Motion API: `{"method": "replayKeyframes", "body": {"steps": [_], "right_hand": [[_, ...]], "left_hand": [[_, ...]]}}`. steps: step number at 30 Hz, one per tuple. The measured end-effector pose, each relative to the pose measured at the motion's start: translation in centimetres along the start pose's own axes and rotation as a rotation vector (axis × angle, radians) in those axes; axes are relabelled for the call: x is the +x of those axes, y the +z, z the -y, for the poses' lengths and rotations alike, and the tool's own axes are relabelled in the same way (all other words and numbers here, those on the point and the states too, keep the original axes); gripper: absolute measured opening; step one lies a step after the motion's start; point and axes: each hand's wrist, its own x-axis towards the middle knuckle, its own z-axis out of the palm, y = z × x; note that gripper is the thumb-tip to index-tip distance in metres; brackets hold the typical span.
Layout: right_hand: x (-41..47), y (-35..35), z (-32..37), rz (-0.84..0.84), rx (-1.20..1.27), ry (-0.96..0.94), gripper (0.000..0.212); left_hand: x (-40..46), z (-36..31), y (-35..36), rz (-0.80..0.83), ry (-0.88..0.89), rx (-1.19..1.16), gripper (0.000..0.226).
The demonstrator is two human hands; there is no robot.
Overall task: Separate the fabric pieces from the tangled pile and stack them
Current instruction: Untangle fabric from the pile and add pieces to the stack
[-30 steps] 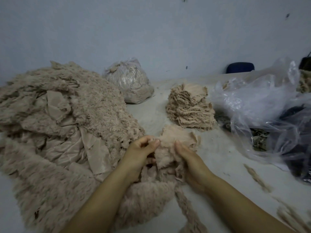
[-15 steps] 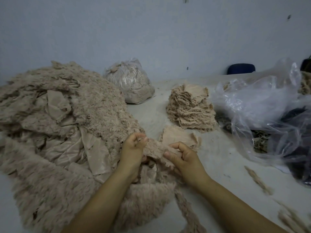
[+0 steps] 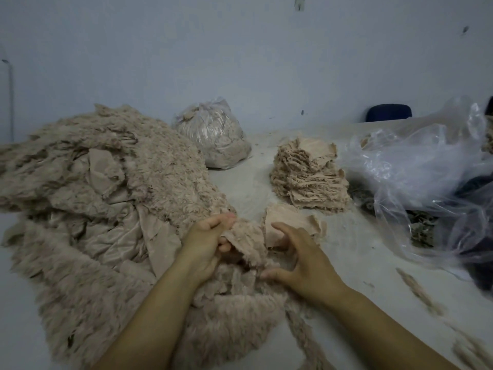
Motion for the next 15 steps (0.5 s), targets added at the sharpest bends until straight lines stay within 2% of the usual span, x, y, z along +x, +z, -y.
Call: {"method": "replayKeyframes", "body": {"steps": [1, 2, 4, 5, 6, 8, 10, 11, 13, 15], "right_hand": [[0.0, 0.4, 0.2, -0.035, -0.005, -0.075, 0.089], [0.1, 0.9, 0.2, -0.071, 0.001, -0.158, 0.076], [0.4, 1.5, 0.6, -0.238, 0.026, -0.241, 0.025], [0.5, 1.6, 0.7, -0.308, 0.116, -0.172, 0.012], [0.6, 1.5, 0.7, -0.334, 0.258, -0.039, 0.024], [0.7, 1.1, 1.0, -0.293, 0.74, 0.2, 0.032], [0.6, 0.8, 1.8, -0.145, 1.201, 0.382, 0.026], [0.6, 0.7, 2.0, -0.089, 1.284, 0.453, 0.024], [0.5, 0.8, 1.9, -0.043, 1.264, 0.513, 0.024], [0.6, 0.7, 1.5, -0.054, 1.198, 0.52, 0.022]], "left_hand": [[-0.3, 0.3, 0.5, 0.022, -0.016, 0.005, 0.011], [-0.6, 0.4, 1.0, 0.055, -0.031, 0.012, 0.011], [-1.1, 0.3, 1.4, 0.134, -0.056, 0.05, 0.015], [-1.3, 0.2, 1.3, 0.187, -0.04, 0.131, 0.02], [-1.4, 0.1, 1.0, 0.249, 0.007, 0.286, 0.026], [-1.8, 0.1, 0.6, 0.396, 0.086, 0.587, 0.037], [-1.9, 0.8, 0.8, 0.449, 0.098, 0.634, 0.039], [-2.0, 1.3, 1.0, 0.424, 0.118, 0.593, 0.03], [-1.9, 1.8, 1.9, 0.276, 0.153, 0.485, 0.006], [-1.5, 2.0, 2.1, 0.152, 0.077, 0.28, 0.015]]}}
